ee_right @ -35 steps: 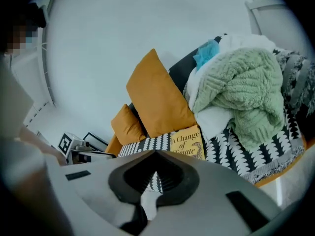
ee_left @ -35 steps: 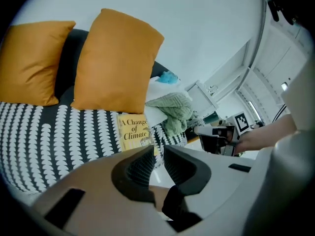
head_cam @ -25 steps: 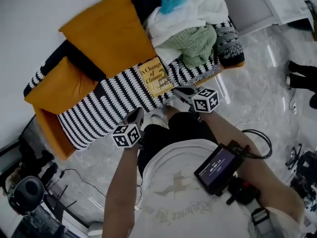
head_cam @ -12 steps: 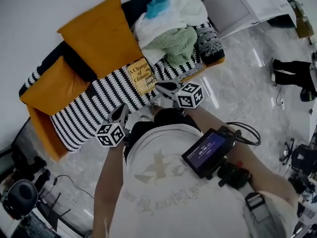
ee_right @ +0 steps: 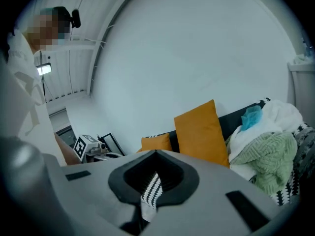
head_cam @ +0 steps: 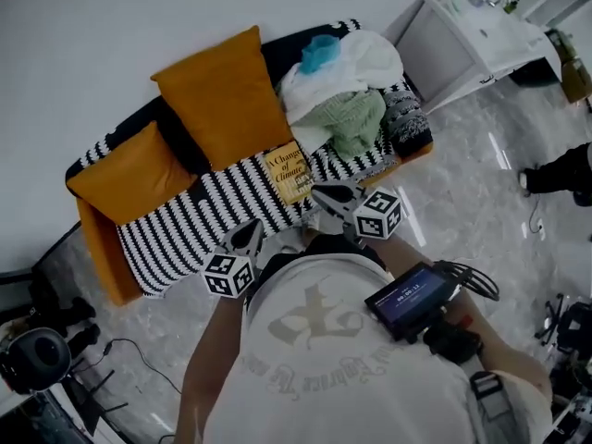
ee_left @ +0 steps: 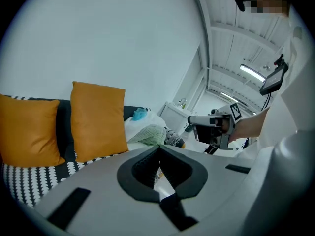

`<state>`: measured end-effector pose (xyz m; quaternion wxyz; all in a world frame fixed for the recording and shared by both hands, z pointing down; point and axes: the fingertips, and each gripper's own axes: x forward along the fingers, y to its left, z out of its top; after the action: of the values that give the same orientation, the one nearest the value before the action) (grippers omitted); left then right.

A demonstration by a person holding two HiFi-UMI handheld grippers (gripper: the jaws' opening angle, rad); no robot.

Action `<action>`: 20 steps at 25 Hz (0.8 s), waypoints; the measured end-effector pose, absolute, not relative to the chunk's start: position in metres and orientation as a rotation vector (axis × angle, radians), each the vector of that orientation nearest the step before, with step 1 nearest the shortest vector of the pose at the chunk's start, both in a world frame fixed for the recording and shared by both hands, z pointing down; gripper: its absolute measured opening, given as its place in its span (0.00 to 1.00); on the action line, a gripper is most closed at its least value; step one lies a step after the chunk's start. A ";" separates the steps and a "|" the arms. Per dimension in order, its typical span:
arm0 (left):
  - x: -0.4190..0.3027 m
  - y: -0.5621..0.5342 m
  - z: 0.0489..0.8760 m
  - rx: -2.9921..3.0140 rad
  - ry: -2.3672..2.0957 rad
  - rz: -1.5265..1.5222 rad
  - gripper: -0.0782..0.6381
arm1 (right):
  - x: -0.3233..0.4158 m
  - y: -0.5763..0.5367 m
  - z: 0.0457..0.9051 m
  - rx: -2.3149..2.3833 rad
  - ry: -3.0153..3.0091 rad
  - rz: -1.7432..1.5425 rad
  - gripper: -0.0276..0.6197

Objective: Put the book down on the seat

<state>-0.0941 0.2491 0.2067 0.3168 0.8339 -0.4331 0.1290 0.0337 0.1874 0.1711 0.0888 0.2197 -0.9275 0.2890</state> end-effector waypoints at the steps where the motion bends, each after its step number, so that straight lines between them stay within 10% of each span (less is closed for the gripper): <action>1: -0.093 0.251 0.206 2.204 -1.137 0.343 0.12 | 0.035 0.190 0.170 0.658 -2.762 0.853 0.07; 20: -0.074 0.273 0.200 2.253 -1.124 0.341 0.12 | 0.048 0.224 0.169 0.721 -2.772 0.780 0.07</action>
<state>-0.0739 0.2728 0.1998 0.2957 0.8471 -0.4224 0.1282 0.0484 0.2237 0.1685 0.0865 0.2420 -0.9302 0.2619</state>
